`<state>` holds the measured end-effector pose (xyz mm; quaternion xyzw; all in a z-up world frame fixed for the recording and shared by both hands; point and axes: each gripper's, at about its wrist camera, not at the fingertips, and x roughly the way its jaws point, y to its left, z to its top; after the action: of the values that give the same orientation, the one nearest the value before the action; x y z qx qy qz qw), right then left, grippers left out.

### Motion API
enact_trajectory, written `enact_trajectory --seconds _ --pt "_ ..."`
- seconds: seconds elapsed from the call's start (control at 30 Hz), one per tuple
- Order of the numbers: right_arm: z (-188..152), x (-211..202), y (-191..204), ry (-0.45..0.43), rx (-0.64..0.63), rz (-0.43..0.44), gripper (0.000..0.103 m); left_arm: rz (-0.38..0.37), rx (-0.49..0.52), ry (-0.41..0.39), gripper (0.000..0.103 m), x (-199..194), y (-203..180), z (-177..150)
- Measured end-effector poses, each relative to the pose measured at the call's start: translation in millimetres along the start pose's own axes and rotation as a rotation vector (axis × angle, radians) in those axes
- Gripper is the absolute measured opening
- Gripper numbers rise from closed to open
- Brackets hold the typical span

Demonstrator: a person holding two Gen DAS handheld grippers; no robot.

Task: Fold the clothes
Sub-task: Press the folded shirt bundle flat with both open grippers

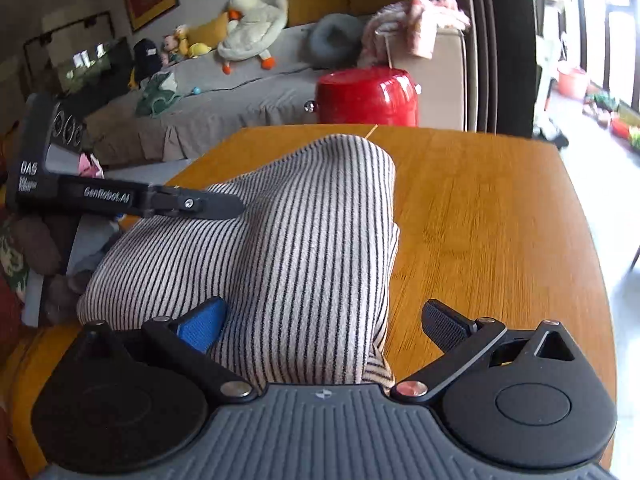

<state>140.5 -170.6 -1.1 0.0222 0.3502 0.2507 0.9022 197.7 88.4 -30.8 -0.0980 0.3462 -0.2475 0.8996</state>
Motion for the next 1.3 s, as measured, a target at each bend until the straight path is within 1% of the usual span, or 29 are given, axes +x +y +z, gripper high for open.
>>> enact_trajectory --seconds 0.1,0.2,0.27,0.3,0.37,0.4,0.47,0.53,0.67,0.73,0.8,0.87,0.93,0.97,1.03,1.1,1.13,1.17,1.2,1.23,1.27,1.3 --pt "1 -10 -6 0.001 0.06 0.011 0.103 0.024 0.012 0.01 0.092 -16 -3 -8" --pt "-6 -27 -14 0.025 0.182 0.125 0.103 0.054 0.038 0.01 0.092 -33 -11 -18" --pt "-15 -35 -23 0.038 0.314 0.257 0.103 0.07 0.042 0.011 0.092 -43 -17 -25" --pt "-20 -34 -25 0.048 0.362 0.302 0.103 0.075 0.039 0.012 0.091 -48 -20 -29" --pt "-28 -31 -27 0.069 0.443 0.372 0.103 0.072 0.03 0.022 0.091 -56 -30 -37" --pt "-30 -28 -27 0.071 0.454 0.375 0.103 0.059 0.035 0.03 0.093 -60 -38 -43" --pt "-26 -23 -28 0.062 0.454 0.329 0.103 0.025 0.053 0.048 0.097 -67 -56 -54" --pt "-20 -15 -31 0.055 0.457 0.258 0.103 -0.038 0.088 0.069 0.103 -72 -77 -68" --pt "-4 -5 -34 0.027 0.4 0.126 0.103 -0.223 0.15 0.118 0.103 -80 -108 -95" --pt "1 -3 -33 0.022 0.367 0.066 0.103 -0.289 0.172 0.111 0.103 -87 -113 -99" --pt "4 -10 -30 0.002 0.341 0.048 0.103 -0.309 0.189 0.063 0.103 -100 -111 -93" --pt "4 -24 -26 -0.024 0.297 0.02 0.103 -0.338 0.152 0.001 0.103 -114 -100 -82" --pt "-2 -37 -22 -0.03 0.28 0.006 0.103 -0.343 0.09 -0.074 0.103 -127 -85 -69" --pt "-6 -44 -21 -0.028 0.28 0.013 0.103 -0.328 0.057 -0.109 0.103 -130 -77 -62" --pt "-17 -53 -15 -0.011 0.294 0.053 0.103 -0.282 -0.022 -0.164 0.103 -131 -59 -48" --pt "-31 -57 -9 0.014 0.313 0.093 0.103 -0.228 -0.069 -0.176 0.102 -121 -47 -42" --pt "-37 -57 -6 0.031 0.316 0.1 0.103 -0.213 -0.079 -0.156 0.096 -112 -44 -43" --pt "-44 -55 -4 0.037 0.306 0.089 0.103 -0.235 -0.086 -0.11 0.091 -101 -44 -48" --pt "-50 -53 -2 0.039 0.293 0.074 0.103 -0.257 -0.092 -0.063 0.082 -91 -44 -52" --pt "-56 -52 0 0.042 0.28 0.059 0.103 -0.28 -0.096 -0.018 0.077 -81 -45 -58" --pt "-55 -52 -3 0.035 0.278 0.039 0.103 -0.313 -0.09 0.021 0.077 -71 -51 -67" --pt "-52 -53 -7 0.025 0.278 0.017 0.103 -0.34 -0.079 0.052 0.079 -63 -57 -75"
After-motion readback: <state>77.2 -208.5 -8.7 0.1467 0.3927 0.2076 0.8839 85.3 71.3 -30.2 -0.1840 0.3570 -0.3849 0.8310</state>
